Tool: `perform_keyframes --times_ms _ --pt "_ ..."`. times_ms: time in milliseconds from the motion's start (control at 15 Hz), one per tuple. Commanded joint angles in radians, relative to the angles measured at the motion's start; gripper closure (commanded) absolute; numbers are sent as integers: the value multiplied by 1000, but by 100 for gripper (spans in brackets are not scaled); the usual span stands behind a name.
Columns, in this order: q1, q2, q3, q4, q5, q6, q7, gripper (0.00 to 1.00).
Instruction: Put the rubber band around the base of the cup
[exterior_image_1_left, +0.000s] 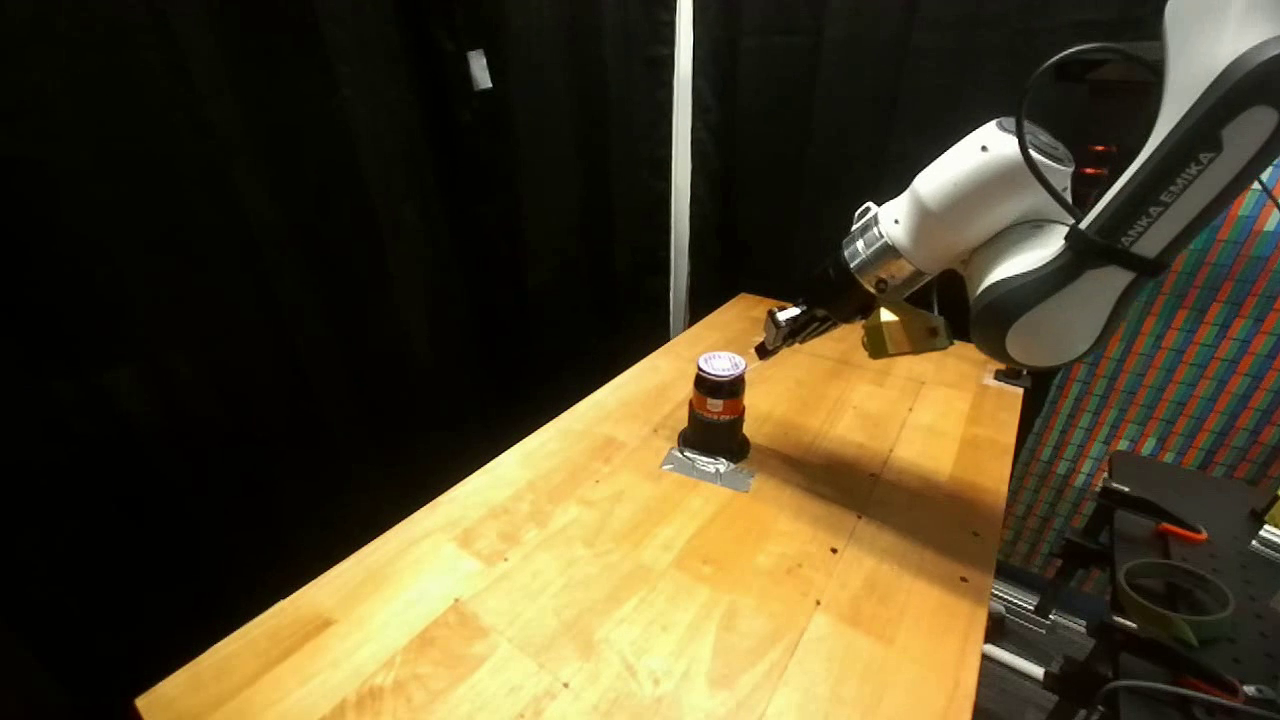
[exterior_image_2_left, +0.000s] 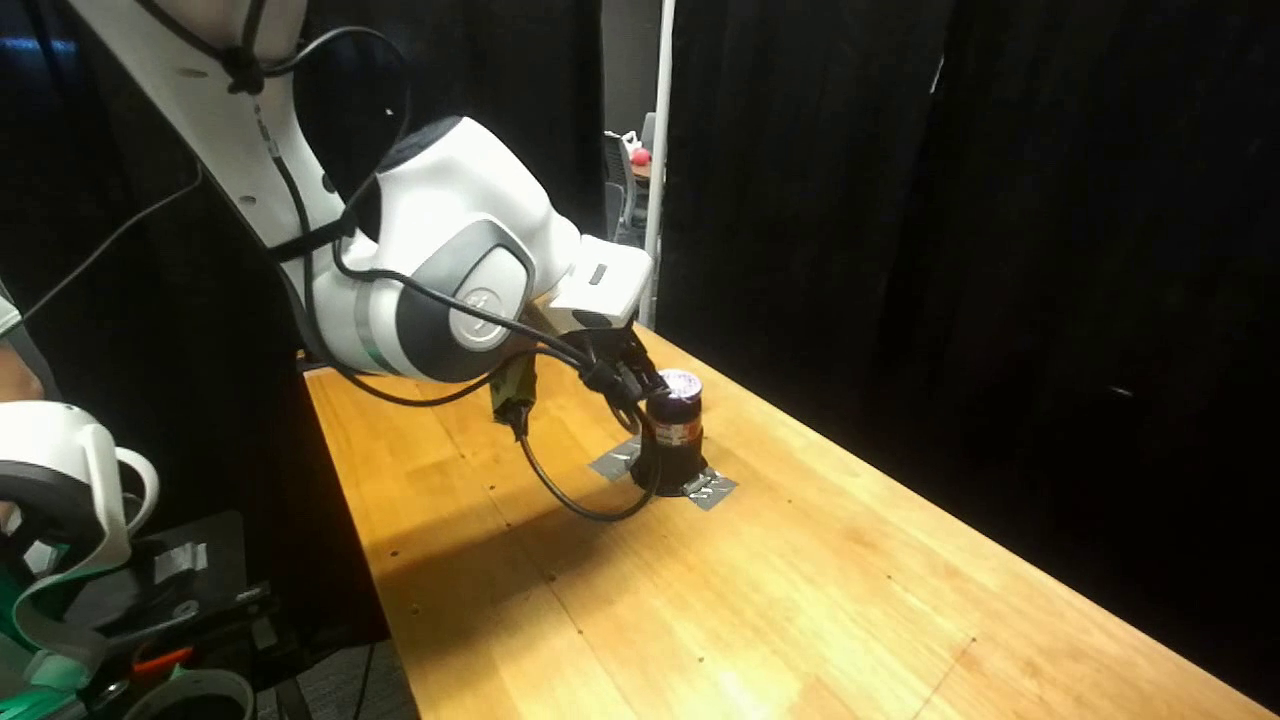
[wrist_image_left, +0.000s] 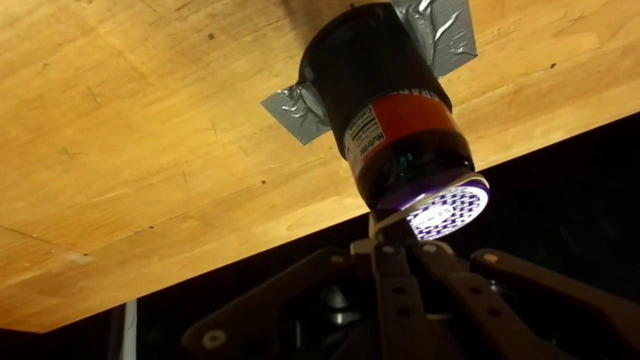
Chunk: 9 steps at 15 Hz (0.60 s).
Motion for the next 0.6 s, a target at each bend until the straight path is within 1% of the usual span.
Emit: perform_keyframes --times_ms 0,267,333,400,467,533 --pt "118 42 -63 -60 107 143 -9 100" --pt "163 53 -46 -102 150 206 -5 100" --pt "-9 -30 163 -119 237 139 -133 74" --pt "-29 8 187 -91 311 147 -193 73" --pt "-82 8 264 -91 367 148 -236 91" --pt "-120 11 315 -88 408 151 -277 84"
